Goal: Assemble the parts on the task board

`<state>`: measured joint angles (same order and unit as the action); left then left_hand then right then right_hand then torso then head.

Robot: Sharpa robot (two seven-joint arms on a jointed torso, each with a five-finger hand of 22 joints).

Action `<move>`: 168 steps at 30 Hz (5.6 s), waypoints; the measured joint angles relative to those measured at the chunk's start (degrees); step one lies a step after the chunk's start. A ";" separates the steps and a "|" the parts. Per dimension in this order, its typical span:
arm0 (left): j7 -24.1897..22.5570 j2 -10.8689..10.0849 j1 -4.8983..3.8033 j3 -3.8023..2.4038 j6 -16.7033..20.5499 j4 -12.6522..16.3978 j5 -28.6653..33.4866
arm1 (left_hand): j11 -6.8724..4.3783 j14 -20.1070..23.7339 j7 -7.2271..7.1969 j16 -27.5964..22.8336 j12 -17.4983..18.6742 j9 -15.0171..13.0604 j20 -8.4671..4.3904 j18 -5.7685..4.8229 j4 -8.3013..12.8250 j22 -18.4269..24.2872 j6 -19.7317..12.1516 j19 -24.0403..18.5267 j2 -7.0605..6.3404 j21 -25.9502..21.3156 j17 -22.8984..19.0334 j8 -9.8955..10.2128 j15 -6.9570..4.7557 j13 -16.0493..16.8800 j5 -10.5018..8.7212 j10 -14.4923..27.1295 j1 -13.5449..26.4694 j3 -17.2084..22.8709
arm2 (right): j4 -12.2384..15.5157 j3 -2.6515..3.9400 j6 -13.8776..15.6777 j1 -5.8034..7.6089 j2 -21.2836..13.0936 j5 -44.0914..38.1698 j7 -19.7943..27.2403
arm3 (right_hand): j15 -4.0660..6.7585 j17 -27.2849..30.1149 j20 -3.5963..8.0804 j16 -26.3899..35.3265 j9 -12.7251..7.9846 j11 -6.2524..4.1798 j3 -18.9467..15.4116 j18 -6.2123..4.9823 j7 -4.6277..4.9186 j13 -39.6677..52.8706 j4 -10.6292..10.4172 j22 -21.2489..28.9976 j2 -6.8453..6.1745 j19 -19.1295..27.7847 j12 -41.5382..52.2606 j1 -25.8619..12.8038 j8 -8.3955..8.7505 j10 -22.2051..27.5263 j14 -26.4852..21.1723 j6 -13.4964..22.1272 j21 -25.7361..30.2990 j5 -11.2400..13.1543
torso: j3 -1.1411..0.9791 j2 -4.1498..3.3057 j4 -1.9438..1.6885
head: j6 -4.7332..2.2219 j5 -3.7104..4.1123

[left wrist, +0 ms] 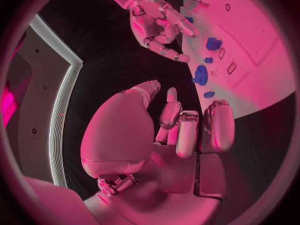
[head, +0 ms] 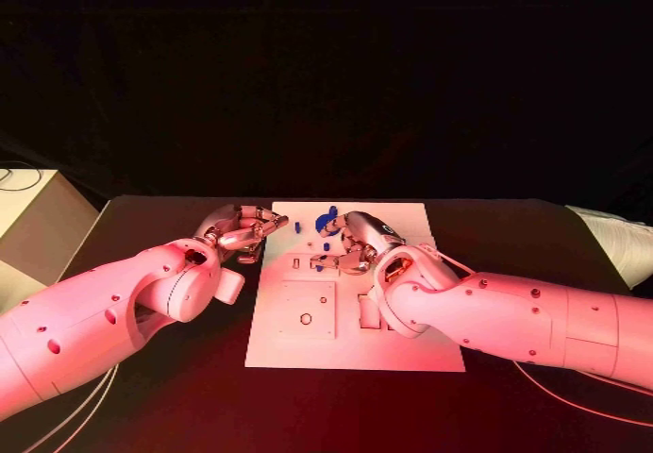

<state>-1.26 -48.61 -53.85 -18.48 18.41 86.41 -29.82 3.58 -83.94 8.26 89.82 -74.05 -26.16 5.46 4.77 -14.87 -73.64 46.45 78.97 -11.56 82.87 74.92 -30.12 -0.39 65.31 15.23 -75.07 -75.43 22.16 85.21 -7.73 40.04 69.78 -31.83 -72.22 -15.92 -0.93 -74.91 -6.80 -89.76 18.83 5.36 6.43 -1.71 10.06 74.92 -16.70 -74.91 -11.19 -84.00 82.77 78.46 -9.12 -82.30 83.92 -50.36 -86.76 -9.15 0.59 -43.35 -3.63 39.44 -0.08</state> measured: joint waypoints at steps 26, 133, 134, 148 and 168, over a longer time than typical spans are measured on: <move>25.55 9.31 -10.66 7.15 -14.31 -10.31 -22.35 | -0.21 0.00 -1.00 0.00 0.00 -1.00 0.18 0.01 -1.89 0.03 0.88 0.18 2.57 0.21 0.00 -1.36 0.00 -1.05 0.00 0.23 6.02 -2.48 | -3.45 1.49 1.89 7.89 -9.27 24.42 13.15 | 1.27 0.00 1.07 0.00 5.24 -1.82 0.46 0.00 -2.06 -0.02 0.08 -0.04 3.49 -0.01 0.24 -6.98 -5.49 -0.58 0.00 -2.42 -0.46 -11.70 | -0.72 2.81 0.82 | 0.82 -1.43; 31.34 21.21 -15.66 11.65 -35.09 -21.75 -30.57 | -2.15 0.00 -2.43 -0.01 0.66 -11.94 -1.16 -0.87 0.90 -1.30 -1.20 1.08 2.68 0.43 0.00 -7.17 -1.26 -1.25 1.17 0.74 2.06 11.99 | -3.88 1.46 -4.48 8.36 -9.19 24.23 8.79 | 1.25 -0.01 1.05 0.00 6.41 -1.61 0.47 0.00 -1.65 -0.02 0.09 -0.03 3.33 0.00 0.23 -6.35 -5.49 -0.36 0.00 -1.20 -0.23 -14.15 | -0.80 2.58 0.69 | 3.86 -0.19; 31.36 21.17 -15.64 11.66 -35.09 -21.71 -30.42 | -2.17 0.00 -2.43 -0.01 0.66 -11.94 -1.16 -0.87 0.85 -1.30 -1.20 1.08 2.27 0.43 0.00 -7.78 -1.26 -1.25 1.54 0.72 2.57 12.73 | -3.89 1.46 -4.49 8.36 -9.18 24.22 8.79 | 1.25 -0.01 1.05 0.00 6.41 -1.61 0.47 0.00 -1.65 -0.02 0.09 -0.02 3.33 0.00 0.23 -6.35 -5.49 -0.36 0.00 -1.20 -0.23 -14.15 | -0.80 2.58 0.69 | 3.87 -0.20; 31.43 20.17 -15.62 11.65 -34.26 -20.58 -28.39 | -3.07 0.00 -2.35 -0.01 0.23 -11.96 -1.98 -0.87 6.41 -1.30 -1.03 1.90 0.96 1.32 0.00 -9.35 -2.08 0.15 9.88 -1.23 9.25 20.38 | -4.06 1.45 -4.53 8.33 -9.15 24.21 8.71 | 1.25 -0.01 1.05 0.00 6.47 -1.61 0.47 0.00 -1.67 0.02 0.09 -0.01 3.33 0.00 0.23 -6.35 -5.49 -0.36 0.00 -0.81 -0.23 -14.15 | -0.81 2.59 0.70 | 3.46 -0.17; 31.42 18.60 -15.65 11.52 -30.67 -19.87 -29.98 | -3.77 -0.21 -2.03 -0.01 -0.07 -16.09 -2.66 -0.86 6.97 -1.29 -0.34 2.86 0.23 2.04 -0.01 -9.34 -2.69 1.27 14.51 -2.37 11.53 20.94 | -4.33 1.45 -4.52 8.30 -9.47 24.20 8.64 | 1.25 0.00 1.05 0.00 6.55 -1.61 0.47 0.00 -1.67 0.01 0.09 0.00 3.33 0.00 0.23 -6.35 -5.49 -0.37 0.00 -0.81 0.01 -14.14 | -0.82 2.54 0.73 | 3.12 -0.59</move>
<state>30.16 -30.01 -69.50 -6.96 -12.26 66.55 -59.80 -0.19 -84.15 6.23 89.81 -74.12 -42.25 2.79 3.91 -7.89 -74.93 46.11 81.83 -11.34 84.91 74.91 -39.46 -3.08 66.58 29.74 -77.43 -63.90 43.10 80.88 -6.28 35.52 78.09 -41.30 -48.02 -7.27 0.33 -74.91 -5.75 -89.76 25.38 3.75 6.90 -1.71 8.39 74.93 -16.61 -74.91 -7.86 -84.00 83.00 72.11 -14.61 -82.67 83.92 -51.17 -86.75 -23.29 -0.23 -40.80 -2.91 42.56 -0.67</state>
